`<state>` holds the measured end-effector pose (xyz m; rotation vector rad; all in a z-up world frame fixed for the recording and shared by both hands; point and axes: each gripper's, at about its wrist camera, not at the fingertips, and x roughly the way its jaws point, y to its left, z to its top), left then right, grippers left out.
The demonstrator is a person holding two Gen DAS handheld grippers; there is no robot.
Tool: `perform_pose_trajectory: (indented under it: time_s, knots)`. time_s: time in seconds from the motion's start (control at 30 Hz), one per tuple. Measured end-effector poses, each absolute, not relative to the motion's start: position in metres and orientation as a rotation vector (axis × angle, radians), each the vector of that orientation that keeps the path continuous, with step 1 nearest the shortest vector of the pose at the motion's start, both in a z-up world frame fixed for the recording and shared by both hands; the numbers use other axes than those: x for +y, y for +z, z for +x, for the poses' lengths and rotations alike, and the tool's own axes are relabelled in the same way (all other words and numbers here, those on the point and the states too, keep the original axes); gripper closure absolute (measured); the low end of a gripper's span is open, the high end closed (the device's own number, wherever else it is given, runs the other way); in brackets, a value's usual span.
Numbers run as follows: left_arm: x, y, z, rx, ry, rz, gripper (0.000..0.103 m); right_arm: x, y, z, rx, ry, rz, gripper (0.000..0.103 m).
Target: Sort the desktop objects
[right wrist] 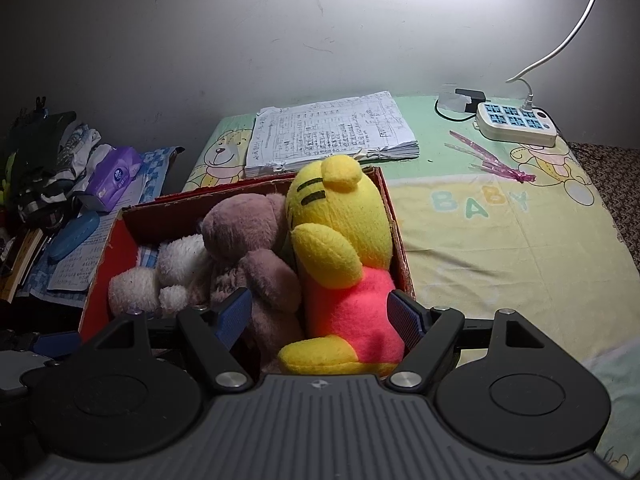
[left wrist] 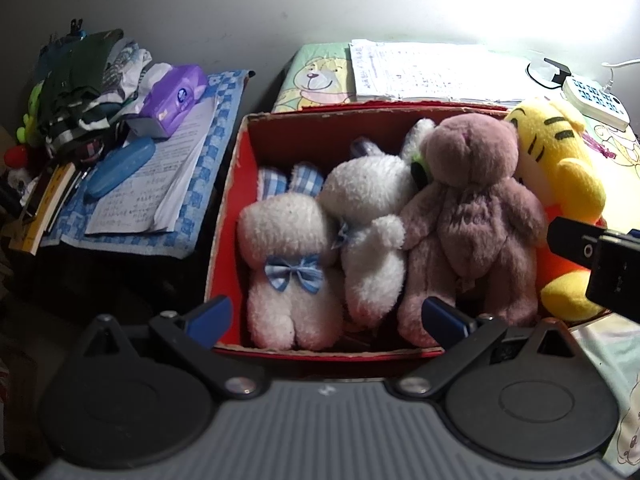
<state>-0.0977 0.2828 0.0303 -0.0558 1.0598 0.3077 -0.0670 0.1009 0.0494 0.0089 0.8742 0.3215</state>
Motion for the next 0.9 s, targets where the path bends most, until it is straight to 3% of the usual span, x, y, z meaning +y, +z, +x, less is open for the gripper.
perform_pose_trajectory:
  time_s: [0.5, 0.9]
  knots:
    - [0.2841, 0.027, -0.0992, 1.034, 0.314, -0.044, 0.003, 0.1055, 0.0444, -0.0654, 0.89, 0.328, -0.013, 0.026]
    - [0.2859, 0.0265, -0.0965, 1.022, 0.269, -0.071, 0.009, 0.1068, 0.0433, -0.0644, 0.891, 0.322, -0.007, 0.026]
